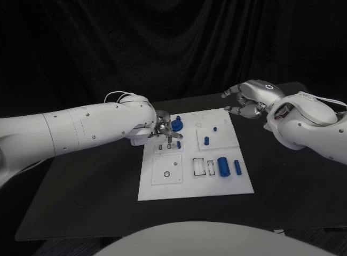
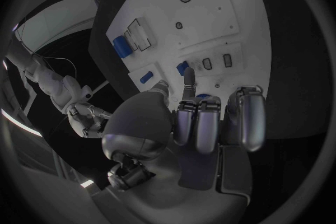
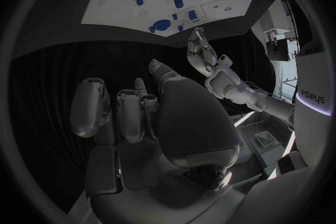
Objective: Assemble the parts on the task board
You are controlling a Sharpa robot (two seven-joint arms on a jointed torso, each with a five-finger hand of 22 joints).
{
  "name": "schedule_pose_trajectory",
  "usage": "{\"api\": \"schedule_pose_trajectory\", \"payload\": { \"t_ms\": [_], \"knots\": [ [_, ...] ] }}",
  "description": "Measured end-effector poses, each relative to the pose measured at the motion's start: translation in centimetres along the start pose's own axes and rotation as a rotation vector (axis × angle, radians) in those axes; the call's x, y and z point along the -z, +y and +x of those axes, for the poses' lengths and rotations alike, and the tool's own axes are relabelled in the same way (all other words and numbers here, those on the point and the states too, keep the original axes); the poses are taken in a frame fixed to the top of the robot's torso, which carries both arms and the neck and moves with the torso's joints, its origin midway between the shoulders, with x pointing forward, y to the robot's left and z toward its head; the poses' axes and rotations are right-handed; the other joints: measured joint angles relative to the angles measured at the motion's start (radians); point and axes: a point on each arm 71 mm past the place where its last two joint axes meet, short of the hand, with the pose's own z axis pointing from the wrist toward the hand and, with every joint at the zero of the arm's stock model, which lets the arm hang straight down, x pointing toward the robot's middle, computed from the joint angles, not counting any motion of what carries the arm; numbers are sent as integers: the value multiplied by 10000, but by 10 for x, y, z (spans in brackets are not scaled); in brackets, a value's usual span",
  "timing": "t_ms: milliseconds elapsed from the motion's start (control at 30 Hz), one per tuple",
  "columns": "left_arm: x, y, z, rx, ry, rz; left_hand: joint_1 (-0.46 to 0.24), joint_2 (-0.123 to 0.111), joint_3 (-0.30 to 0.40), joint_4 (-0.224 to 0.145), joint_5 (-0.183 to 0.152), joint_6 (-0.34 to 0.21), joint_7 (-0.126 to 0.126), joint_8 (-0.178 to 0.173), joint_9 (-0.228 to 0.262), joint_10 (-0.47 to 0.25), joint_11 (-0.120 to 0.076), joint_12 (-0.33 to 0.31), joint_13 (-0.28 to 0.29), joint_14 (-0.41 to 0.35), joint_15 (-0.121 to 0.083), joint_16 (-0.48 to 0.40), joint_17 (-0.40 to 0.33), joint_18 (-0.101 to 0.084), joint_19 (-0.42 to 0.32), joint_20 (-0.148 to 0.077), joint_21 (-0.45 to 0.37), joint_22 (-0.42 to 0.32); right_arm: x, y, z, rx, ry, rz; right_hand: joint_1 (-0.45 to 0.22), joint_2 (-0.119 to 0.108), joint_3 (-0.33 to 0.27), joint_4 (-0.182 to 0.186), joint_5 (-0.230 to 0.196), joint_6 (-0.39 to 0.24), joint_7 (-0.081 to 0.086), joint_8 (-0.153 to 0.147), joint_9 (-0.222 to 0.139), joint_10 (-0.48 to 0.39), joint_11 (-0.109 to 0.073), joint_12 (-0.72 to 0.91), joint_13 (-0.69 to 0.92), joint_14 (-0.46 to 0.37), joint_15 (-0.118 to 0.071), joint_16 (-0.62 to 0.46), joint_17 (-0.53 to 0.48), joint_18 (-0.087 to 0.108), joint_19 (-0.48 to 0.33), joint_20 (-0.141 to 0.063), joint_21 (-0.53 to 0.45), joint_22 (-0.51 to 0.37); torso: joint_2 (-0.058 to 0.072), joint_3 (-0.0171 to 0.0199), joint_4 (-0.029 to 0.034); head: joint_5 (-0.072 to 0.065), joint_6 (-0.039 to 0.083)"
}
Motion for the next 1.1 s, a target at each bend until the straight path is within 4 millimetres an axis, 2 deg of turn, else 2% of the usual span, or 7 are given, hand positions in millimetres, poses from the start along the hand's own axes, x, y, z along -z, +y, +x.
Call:
{"api": "schedule_pose_trajectory", "payload": {
  "t_ms": [167,233,533,667,833,1100],
  "knots": [
    [-5,3,2,96,17,20,111,-16,25,-24,69,-109,34,-156,29,0,0,0,0,0,0,0,0,0,-38,38,-62,0,0,0,0,-62,2,-52,1,-1,-14,46,0,0,0,0,0,0,0,0,0,0,0,0,5,-1,0,0,-2,0,10,-38,50,-40,0],
    [-7,4,3,130,33,5,111,-16,25,-24,98,-129,53,-200,30,0,1,0,0,0,0,0,0,0,-49,27,-113,0,0,1,0,-80,2,-71,1,-1,-14,46,0,0,0,0,0,-36,36,0,0,0,0,0,8,-1,0,0,-2,0,18,-43,61,-47,0],
    [-12,2,7,154,107,79,381,-19,176,-176,481,-144,69,-468,110,0,1,0,1,0,1,0,0,1,-107,36,-150,0,0,1,0,-140,13,-113,2,-2,-14,46,0,34,35,0,-1,-71,1,-49,0,0,0,0,8,-2,0,0,-2,-1,57,-44,58,-14,0],
    [-14,1,9,160,136,98,497,-26,218,-217,638,-152,77,-690,111,-29,29,0,1,-21,22,0,0,0,-143,72,-194,0,0,1,1,-155,17,-128,2,-2,-14,46,-1,69,1,0,-1,-107,36,-49,0,0,0,0,8,-4,0,0,-2,-1,57,-47,56,-12,0],
    [-16,0,9,172,144,135,578,-23,274,-217,647,-235,160,-951,33,-3,71,1,1,-1,76,0,0,0,-143,73,-229,0,0,2,1,-166,24,-131,2,-2,-14,45,-1,69,1,0,-1,-107,36,-49,0,0,0,0,8,-5,0,0,-2,-1,56,-55,48,-9,0],
    [-19,0,11,206,160,150,578,-23,286,-229,676,-235,160,-1008,-3,-3,71,1,1,-1,76,0,0,1,-179,108,-256,0,0,2,1,-180,36,-132,2,-2,-15,45,-1,69,1,0,-1,-106,36,-93,0,0,0,0,7,-5,1,-1,-2,-2,47,-61,42,-23,0]
  ]
}}
